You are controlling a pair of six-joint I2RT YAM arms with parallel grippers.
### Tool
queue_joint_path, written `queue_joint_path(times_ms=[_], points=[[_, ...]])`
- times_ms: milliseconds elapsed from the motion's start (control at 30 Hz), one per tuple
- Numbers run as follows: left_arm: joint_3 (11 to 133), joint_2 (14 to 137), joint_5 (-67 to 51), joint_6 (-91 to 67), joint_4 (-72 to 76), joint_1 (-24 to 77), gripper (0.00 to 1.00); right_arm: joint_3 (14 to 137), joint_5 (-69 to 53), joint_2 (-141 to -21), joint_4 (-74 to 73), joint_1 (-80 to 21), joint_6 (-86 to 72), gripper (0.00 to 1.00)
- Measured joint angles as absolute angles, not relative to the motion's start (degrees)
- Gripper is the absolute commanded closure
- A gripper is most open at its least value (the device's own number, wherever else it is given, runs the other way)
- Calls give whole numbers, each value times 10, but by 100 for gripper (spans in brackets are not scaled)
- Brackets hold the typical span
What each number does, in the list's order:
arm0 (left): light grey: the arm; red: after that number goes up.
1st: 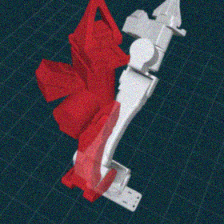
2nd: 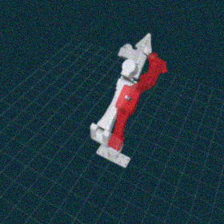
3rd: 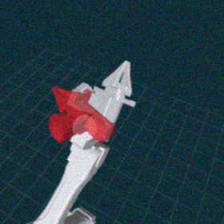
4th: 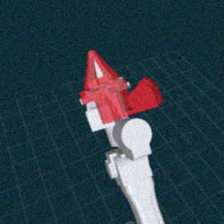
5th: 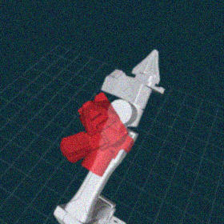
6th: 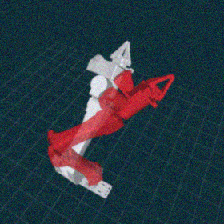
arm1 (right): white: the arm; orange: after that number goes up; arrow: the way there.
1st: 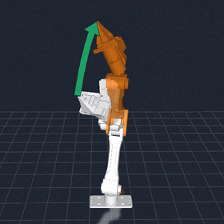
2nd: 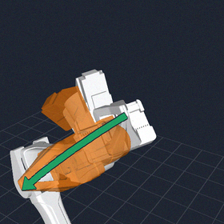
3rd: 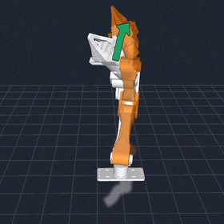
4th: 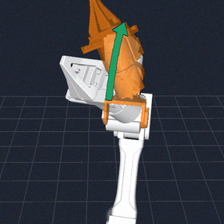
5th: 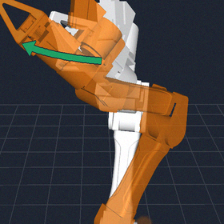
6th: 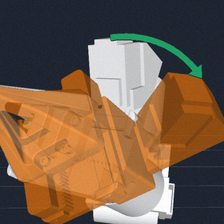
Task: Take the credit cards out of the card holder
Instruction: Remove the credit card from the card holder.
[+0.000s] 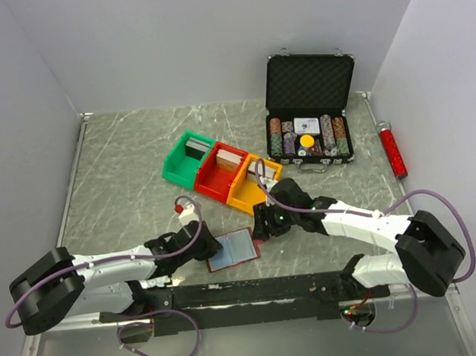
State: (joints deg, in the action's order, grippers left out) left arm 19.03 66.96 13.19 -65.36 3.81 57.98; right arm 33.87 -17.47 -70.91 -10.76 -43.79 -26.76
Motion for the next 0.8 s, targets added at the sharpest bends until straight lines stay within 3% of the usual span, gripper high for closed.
queue_joint_path(times_ms=[233, 433, 800], points=[[175, 658, 134, -659, 54, 580, 99, 339, -170, -731, -118, -423, -256, 35], [171, 655, 134, -659, 58, 580, 99, 339, -164, -733, -121, -422, -256, 21], [167, 653, 134, -663, 63, 580, 99, 336, -150, -708, -133, -421, -252, 26]])
